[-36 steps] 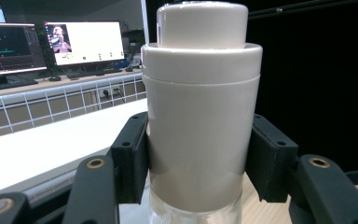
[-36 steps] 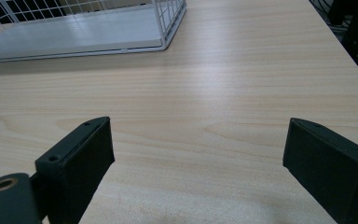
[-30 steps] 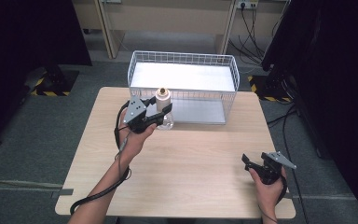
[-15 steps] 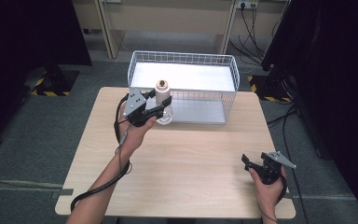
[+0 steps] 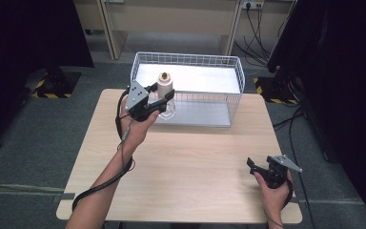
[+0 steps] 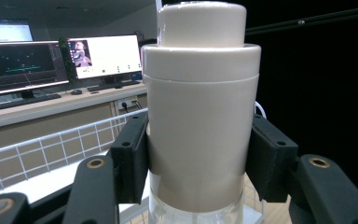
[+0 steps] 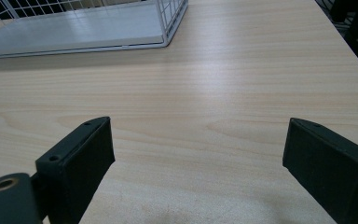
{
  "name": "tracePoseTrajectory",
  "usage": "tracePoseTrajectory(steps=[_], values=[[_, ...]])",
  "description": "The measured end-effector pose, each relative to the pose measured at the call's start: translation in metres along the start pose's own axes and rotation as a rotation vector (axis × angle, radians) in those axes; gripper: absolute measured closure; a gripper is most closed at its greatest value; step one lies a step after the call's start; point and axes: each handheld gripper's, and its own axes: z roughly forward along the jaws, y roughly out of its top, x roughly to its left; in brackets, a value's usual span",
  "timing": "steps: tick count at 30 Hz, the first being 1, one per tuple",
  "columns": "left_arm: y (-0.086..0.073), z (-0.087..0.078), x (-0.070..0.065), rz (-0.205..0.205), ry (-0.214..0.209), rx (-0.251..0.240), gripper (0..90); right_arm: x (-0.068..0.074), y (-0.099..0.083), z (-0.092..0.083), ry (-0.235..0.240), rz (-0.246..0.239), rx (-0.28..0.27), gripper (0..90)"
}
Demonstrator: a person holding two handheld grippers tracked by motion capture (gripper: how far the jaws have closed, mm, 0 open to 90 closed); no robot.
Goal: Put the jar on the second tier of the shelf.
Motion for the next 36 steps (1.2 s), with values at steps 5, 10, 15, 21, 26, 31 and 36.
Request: tracePoseTrajectory(steps=[5, 10, 15, 21, 26, 31, 36], values=[[0.005, 0.003, 0.006, 0.003, 0.014, -0.002, 45.9, 0.000, 0.000, 0.000, 0.000, -0.001, 0.000, 8.9], [0.009, 0.007, 0.011, -0.007, 0.030, -0.009, 45.9, 0.000, 0.000, 0.000, 0.000, -0.002, 0.002, 9.0], [0.014, 0.011, 0.013, -0.009, 0.039, -0.014, 45.9, 0.000, 0.000, 0.000, 0.001, -0.003, 0.001, 9.0], [0.021, 0.016, 0.015, -0.005, 0.052, -0.019, 45.9, 0.000, 0.000, 0.000, 0.000, -0.003, 0.002, 9.0], [0.027, 0.019, 0.016, -0.003, 0.059, -0.027, 45.9, 0.000, 0.000, 0.000, 0.000, -0.005, 0.002, 9.0], [0.032, 0.023, 0.018, -0.003, 0.069, -0.035, 45.9, 0.001, 0.000, 0.000, 0.000, -0.008, 0.002, 9.0], [0.037, 0.026, 0.021, 0.000, 0.078, -0.036, 45.9, 0.000, 0.000, 0.000, 0.000, -0.008, 0.003, 9.0]])
